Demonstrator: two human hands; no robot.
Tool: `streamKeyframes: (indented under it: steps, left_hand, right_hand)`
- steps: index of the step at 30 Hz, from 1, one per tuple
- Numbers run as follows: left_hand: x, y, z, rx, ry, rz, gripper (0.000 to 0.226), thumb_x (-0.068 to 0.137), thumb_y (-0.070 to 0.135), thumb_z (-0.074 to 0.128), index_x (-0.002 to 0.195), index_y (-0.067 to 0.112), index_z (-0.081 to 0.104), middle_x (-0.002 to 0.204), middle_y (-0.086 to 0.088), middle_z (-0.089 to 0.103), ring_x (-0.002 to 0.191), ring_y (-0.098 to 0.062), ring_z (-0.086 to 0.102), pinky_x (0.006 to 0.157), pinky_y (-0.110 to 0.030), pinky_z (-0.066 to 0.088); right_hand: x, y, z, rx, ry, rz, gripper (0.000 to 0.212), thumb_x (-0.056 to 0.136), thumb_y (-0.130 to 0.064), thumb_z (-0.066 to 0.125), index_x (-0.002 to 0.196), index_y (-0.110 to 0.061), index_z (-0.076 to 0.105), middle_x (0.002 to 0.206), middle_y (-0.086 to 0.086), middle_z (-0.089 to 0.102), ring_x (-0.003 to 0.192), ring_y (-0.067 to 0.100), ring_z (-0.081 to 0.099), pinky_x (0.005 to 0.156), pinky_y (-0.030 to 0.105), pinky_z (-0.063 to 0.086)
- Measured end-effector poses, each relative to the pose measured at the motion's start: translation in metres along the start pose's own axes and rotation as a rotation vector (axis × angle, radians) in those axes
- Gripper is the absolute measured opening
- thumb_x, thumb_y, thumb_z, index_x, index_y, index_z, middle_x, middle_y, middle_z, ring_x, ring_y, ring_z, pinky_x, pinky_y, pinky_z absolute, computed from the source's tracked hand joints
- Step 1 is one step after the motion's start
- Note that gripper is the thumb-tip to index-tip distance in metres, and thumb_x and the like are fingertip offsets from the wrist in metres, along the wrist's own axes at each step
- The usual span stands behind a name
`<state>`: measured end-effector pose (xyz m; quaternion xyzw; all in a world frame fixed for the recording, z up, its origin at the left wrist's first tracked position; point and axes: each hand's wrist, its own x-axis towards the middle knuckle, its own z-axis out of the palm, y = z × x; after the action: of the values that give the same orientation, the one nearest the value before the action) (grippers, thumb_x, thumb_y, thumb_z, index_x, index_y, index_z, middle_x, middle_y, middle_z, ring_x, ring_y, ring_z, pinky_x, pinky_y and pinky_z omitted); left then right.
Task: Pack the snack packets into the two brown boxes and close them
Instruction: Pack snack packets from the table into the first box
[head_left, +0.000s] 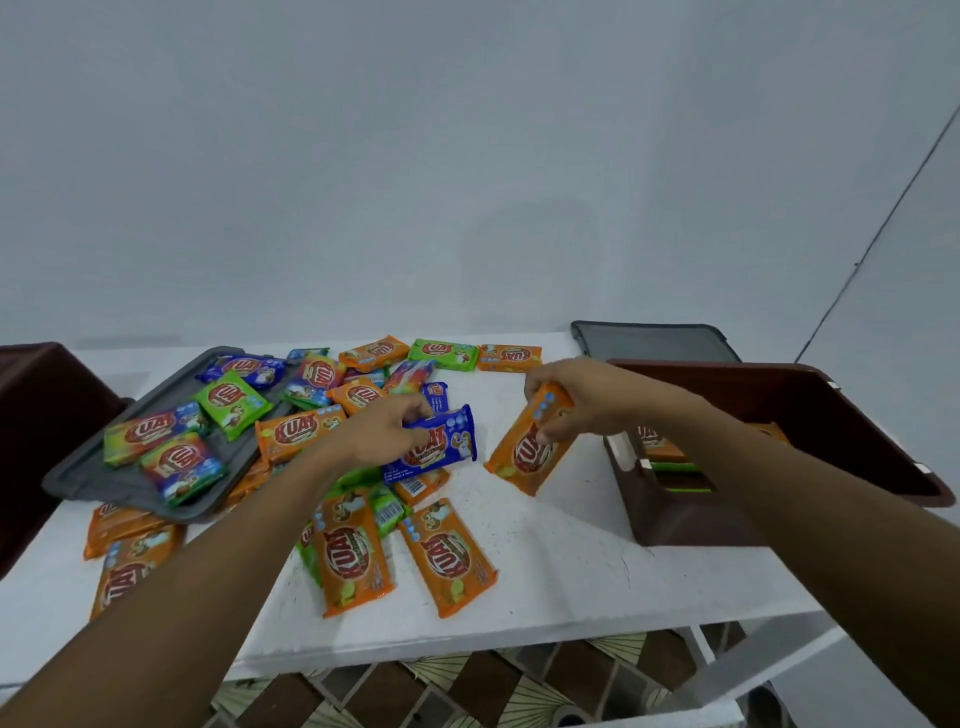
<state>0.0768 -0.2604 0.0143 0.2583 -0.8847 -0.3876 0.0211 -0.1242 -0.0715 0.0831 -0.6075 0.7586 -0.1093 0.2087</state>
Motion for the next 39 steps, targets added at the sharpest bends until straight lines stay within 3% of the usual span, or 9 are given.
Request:
streamKeyframes:
  steps: [6, 9, 13, 17, 21, 26, 29, 33, 39]
  left_hand:
    - [0.02, 0.042, 0.005, -0.036, 0.049, 0.02, 0.009, 0.1, 0.018, 0.048, 0.108, 0.019, 0.046, 0.107, 0.004, 0.064, 0.078, -0.017, 0.067, 0.06, -0.031, 0.051]
    - [0.032, 0.071, 0.014, -0.053, 0.07, 0.045, 0.007, 0.101, 0.019, 0.04, 0.107, 0.024, 0.04, 0.096, -0.008, 0.066, 0.061, -0.017, 0.055, 0.058, -0.034, 0.041]
    - [0.047, 0.12, 0.027, -0.113, 0.07, 0.044, 0.03, 0.091, 0.041, 0.064, 0.106, 0.026, 0.043, 0.094, -0.004, 0.07, 0.063, -0.014, 0.065, 0.055, -0.026, 0.048]
    - [0.068, 0.168, 0.044, -0.005, 0.009, 0.152, 0.059, 0.074, 0.033, 0.082, 0.113, 0.026, 0.038, 0.1, 0.001, 0.067, 0.076, -0.014, 0.068, 0.064, -0.029, 0.059]
    - [0.088, 0.212, 0.068, 0.235, -0.065, 0.309, 0.063, 0.07, 0.037, 0.085, 0.113, 0.027, 0.041, 0.106, 0.006, 0.064, 0.085, -0.009, 0.066, 0.072, -0.029, 0.058]
    - [0.109, 0.251, 0.12, 0.431, -0.382, 0.34, 0.058, 0.07, 0.039, 0.084, 0.111, 0.026, 0.045, 0.106, 0.006, 0.063, 0.089, -0.012, 0.064, 0.076, -0.032, 0.057]
    - [0.121, 0.254, 0.151, 0.53, -0.505, 0.283, 0.058, 0.069, 0.041, 0.083, 0.11, 0.026, 0.045, 0.104, 0.005, 0.061, 0.087, -0.013, 0.062, 0.074, -0.033, 0.055]
    - [0.122, 0.241, 0.173, 0.74, -0.628, 0.209, 0.053, 0.075, 0.036, 0.079, 0.117, 0.021, 0.051, 0.105, 0.001, 0.059, 0.089, -0.017, 0.058, 0.074, -0.035, 0.051]
    - [0.121, 0.24, 0.182, 0.768, -0.644, 0.117, 0.036, 0.094, 0.027, 0.061, 0.129, 0.023, 0.057, 0.123, -0.001, 0.06, 0.099, -0.015, 0.053, 0.091, -0.035, 0.048]
  right_hand:
    - [-0.039, 0.041, -0.026, 0.562, 0.2, 0.048, 0.037, 0.078, -0.014, 0.08, 0.101, -0.019, 0.05, 0.09, 0.009, 0.071, 0.078, 0.02, 0.07, 0.062, 0.03, 0.054]
    - [-0.061, 0.07, -0.041, 0.664, 0.204, 0.1, 0.032, 0.083, -0.007, 0.073, 0.108, -0.015, 0.054, 0.093, 0.015, 0.072, 0.078, 0.028, 0.071, 0.066, 0.039, 0.058]
    - [-0.088, 0.124, -0.057, 0.673, 0.217, 0.21, 0.022, 0.085, -0.004, 0.069, 0.101, -0.015, 0.057, 0.107, 0.021, 0.068, 0.093, 0.038, 0.07, 0.078, 0.054, 0.054]
    - [-0.111, 0.173, -0.067, 0.562, 0.218, 0.348, 0.017, 0.086, -0.005, 0.064, 0.096, -0.016, 0.057, 0.099, 0.014, 0.068, 0.09, 0.033, 0.07, 0.064, 0.036, 0.056]
    - [-0.128, 0.21, -0.069, 0.446, 0.08, 0.361, 0.013, 0.086, -0.003, 0.062, 0.087, -0.014, 0.054, 0.083, 0.008, 0.068, 0.084, 0.029, 0.068, 0.062, 0.034, 0.051]
    - [-0.131, 0.228, -0.056, 0.252, -0.186, 0.328, 0.016, 0.09, -0.008, 0.06, 0.101, -0.02, 0.059, 0.102, 0.004, 0.065, 0.09, 0.019, 0.067, 0.066, 0.024, 0.054]
    - [-0.129, 0.232, -0.052, 0.028, -0.334, 0.293, 0.031, 0.094, -0.014, 0.055, 0.122, -0.026, 0.059, 0.107, -0.008, 0.058, 0.09, 0.008, 0.06, 0.072, 0.02, 0.052]
    - [-0.125, 0.235, -0.043, -0.307, -0.379, 0.215, 0.021, 0.093, -0.029, 0.058, 0.114, -0.033, 0.061, 0.113, -0.006, 0.058, 0.095, 0.013, 0.057, 0.086, 0.03, 0.051]
    - [-0.126, 0.237, -0.037, -0.283, -0.467, 0.122, 0.03, 0.096, -0.016, 0.052, 0.122, -0.025, 0.065, 0.126, -0.004, 0.056, 0.104, 0.012, 0.05, 0.088, 0.025, 0.041]
